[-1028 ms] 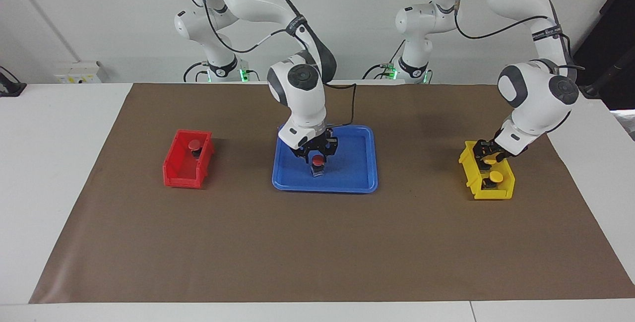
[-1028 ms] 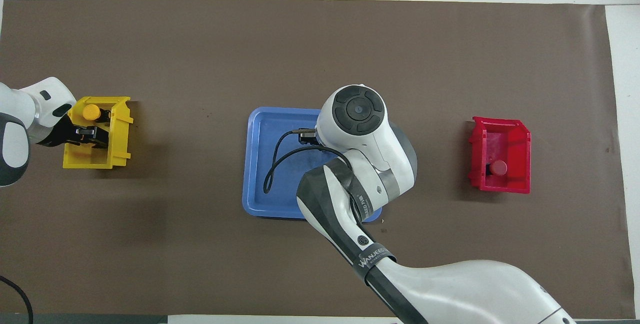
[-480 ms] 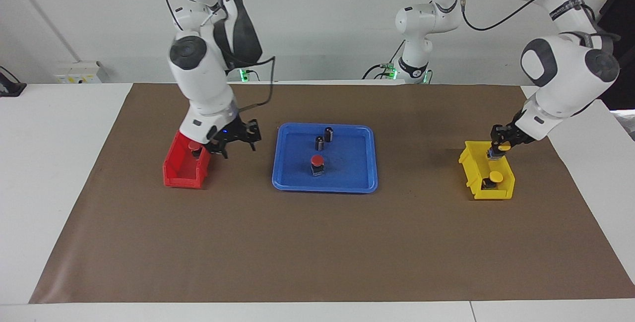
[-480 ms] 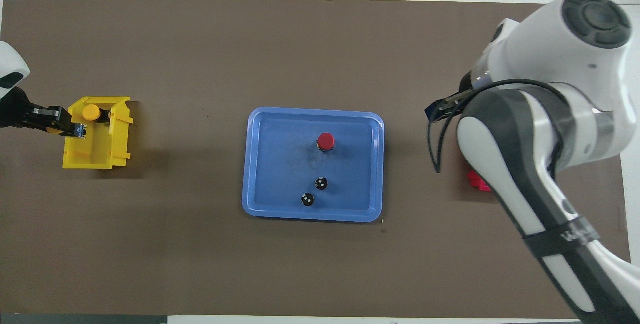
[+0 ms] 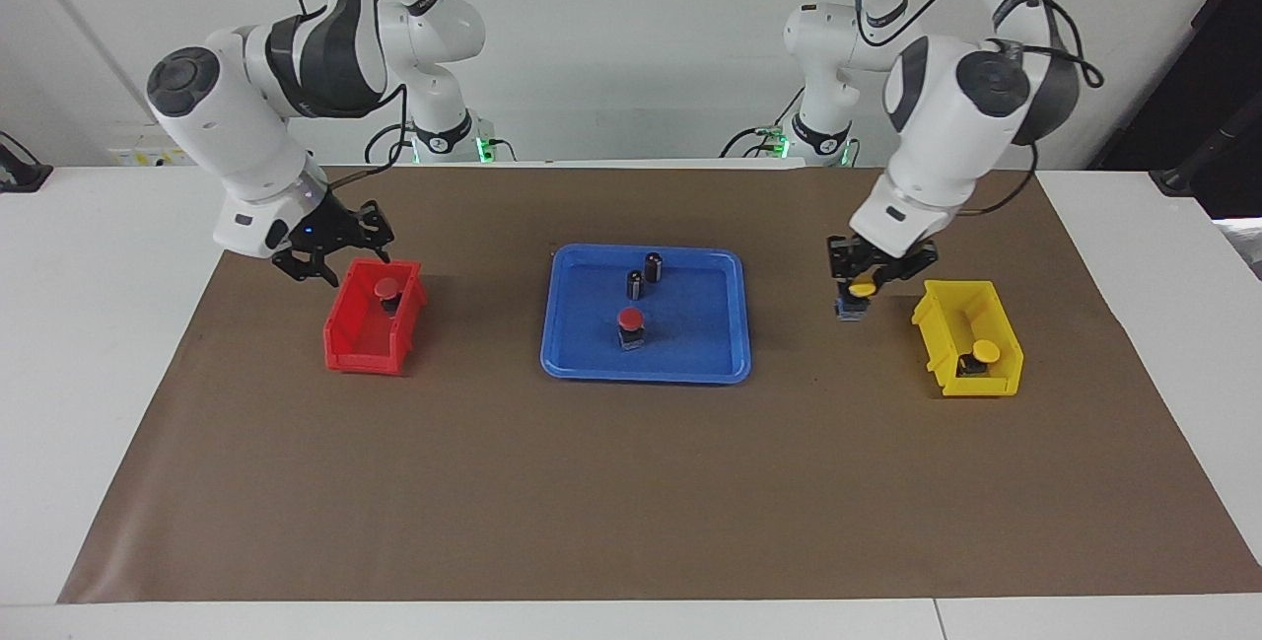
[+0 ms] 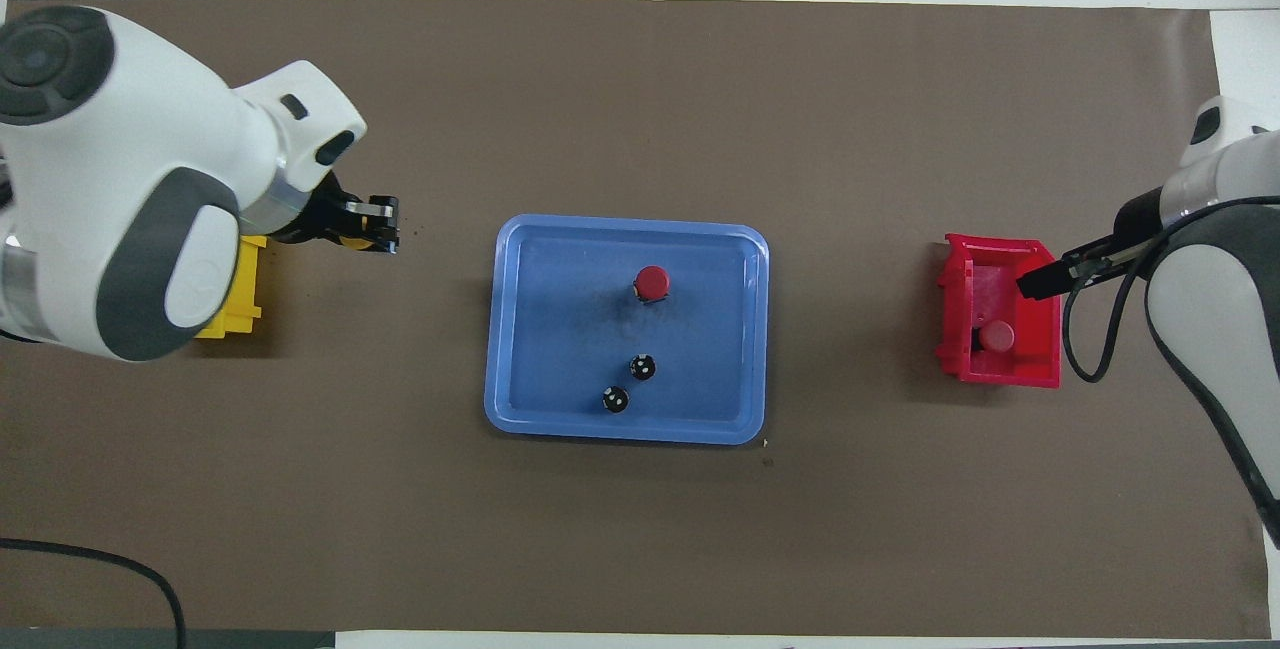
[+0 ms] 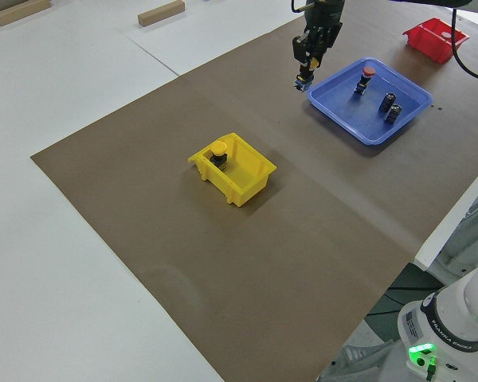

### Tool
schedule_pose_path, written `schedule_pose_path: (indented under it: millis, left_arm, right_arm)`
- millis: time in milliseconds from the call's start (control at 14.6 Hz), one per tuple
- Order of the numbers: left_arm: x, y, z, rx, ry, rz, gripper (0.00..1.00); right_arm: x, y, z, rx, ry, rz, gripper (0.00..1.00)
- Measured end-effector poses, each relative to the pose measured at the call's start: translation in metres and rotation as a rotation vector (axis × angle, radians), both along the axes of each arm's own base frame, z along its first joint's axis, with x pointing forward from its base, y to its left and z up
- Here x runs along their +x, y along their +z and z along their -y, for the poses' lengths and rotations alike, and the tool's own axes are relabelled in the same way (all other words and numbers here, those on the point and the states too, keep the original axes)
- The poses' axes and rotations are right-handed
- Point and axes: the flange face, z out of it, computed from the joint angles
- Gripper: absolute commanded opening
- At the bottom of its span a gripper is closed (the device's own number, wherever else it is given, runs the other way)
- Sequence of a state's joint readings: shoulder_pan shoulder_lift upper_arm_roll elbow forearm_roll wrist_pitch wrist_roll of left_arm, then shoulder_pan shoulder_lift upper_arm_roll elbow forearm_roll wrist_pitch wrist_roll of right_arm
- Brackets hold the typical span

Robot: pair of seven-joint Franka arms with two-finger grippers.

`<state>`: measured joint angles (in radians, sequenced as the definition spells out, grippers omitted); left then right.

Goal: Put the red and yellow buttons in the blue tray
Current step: 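Place the yellow button in the tray while the right gripper grasps a red button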

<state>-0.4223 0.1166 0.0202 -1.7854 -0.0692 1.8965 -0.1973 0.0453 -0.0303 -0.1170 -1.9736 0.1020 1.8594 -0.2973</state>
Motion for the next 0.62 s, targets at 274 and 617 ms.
schedule_pose_path:
  millis: [274,617]
  left_arm:
    - [-0.025,-0.051,0.082,-0.077,-0.024,0.058,0.01]
    - [-0.040,-0.114,0.137,-0.096,-0.023,0.039,0.01]
  right_arm:
    - [-0.010,-0.029,-0.021,-0.023,-0.276,0.010,0.64]
    - [-0.021,-0.068,-0.017,-0.048,-0.380,0.004,0.62]
